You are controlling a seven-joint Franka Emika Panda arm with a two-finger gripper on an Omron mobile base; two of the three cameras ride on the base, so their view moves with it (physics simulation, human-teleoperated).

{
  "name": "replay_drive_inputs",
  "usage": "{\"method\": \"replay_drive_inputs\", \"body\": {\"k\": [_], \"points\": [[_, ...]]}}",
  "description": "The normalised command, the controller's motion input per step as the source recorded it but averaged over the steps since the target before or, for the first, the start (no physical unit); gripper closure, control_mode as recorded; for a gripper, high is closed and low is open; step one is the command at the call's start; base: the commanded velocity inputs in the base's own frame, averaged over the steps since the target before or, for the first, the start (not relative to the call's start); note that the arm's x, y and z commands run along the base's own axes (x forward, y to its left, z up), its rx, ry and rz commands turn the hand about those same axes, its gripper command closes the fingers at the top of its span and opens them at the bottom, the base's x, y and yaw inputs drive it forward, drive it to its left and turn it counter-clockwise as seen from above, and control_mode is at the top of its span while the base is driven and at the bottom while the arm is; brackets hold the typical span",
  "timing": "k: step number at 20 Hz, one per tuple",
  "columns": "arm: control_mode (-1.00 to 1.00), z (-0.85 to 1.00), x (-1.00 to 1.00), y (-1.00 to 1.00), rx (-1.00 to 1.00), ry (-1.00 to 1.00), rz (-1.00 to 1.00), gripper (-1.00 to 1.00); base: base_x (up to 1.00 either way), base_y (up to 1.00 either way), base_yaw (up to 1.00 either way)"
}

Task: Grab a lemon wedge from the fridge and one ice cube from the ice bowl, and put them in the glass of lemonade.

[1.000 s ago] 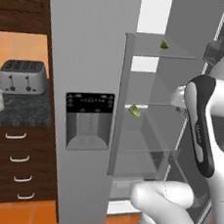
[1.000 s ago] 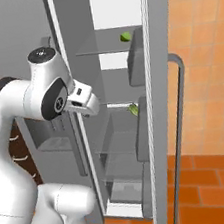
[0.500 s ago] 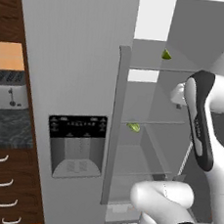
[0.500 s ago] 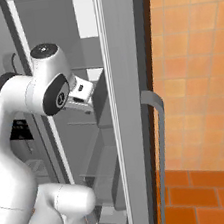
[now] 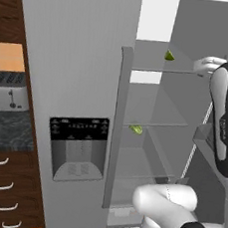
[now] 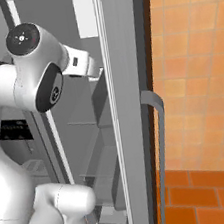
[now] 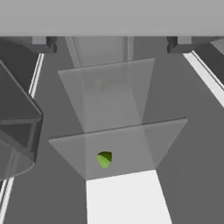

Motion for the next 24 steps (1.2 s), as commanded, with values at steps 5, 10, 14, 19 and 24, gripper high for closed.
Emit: {"method": "replay_drive_inputs", "body": {"k": [5,10,14,19,24], "points": [[-1.0,0.36,0.92,0.01,-0.04,-0.1,0.0,-1.0,0.0,0.0,0.0],[-1.0,-0.28,1.0,0.0,0.0,0.12,0.0,-1.0,0.0,0.0,0.0],[-1.0,-0.35,1.0,0.0,0.0,0.15,-0.03,-1.0,0.0,0.0,0.0],[-1.0,-0.18,1.0,0.0,0.0,0.04,0.0,-1.0,0.0,0.0,0.0],[-1.0,-0.14,0.78,-0.1,0.0,0.04,0.0,-1.0,0.0,0.0,0.0]]}}
